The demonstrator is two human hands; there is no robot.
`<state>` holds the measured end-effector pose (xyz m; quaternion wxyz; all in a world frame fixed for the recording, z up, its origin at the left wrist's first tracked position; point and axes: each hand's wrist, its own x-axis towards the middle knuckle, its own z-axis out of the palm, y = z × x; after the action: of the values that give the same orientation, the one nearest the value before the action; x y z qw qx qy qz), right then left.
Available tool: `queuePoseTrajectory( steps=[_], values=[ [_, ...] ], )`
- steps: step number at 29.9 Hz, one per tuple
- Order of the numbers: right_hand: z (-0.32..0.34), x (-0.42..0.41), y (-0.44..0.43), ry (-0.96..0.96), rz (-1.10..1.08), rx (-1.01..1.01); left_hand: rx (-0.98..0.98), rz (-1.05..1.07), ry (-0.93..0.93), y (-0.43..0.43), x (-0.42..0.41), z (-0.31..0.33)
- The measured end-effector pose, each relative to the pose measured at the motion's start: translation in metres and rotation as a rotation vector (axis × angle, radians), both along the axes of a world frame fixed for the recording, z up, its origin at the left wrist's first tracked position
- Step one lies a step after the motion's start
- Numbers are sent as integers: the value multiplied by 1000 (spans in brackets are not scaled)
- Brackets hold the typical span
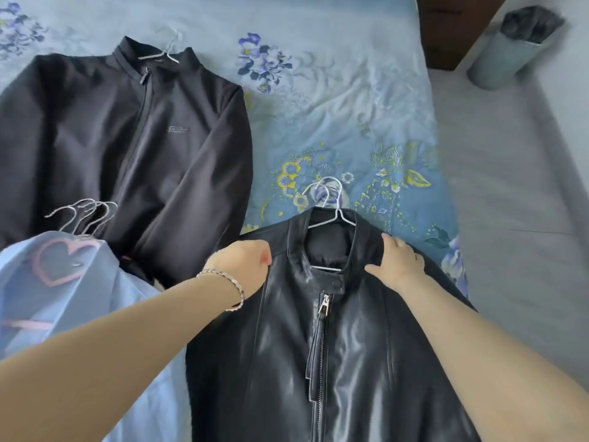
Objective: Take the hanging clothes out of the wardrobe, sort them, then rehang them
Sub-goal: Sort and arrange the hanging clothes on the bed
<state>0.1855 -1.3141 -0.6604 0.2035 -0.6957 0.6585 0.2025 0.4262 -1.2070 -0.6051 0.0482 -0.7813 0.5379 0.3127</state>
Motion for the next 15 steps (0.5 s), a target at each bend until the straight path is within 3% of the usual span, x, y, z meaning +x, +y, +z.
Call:
queuePoseTrajectory(
  steps=[4, 8, 11, 15],
  values=[
    [-16, -9, -21, -34, -53, 40, 14, 164, -31, 2, 2, -11],
    [-16, -15, -30, -51, -34, 72, 64, 170, -103, 14, -3, -11],
    [-6, -17, -26, -98, 57, -66, 56, 151, -111, 21, -10, -4],
    [23, -31, -4, -356, 74, -215, -24, 173, -67, 24, -25, 15]
  ],
)
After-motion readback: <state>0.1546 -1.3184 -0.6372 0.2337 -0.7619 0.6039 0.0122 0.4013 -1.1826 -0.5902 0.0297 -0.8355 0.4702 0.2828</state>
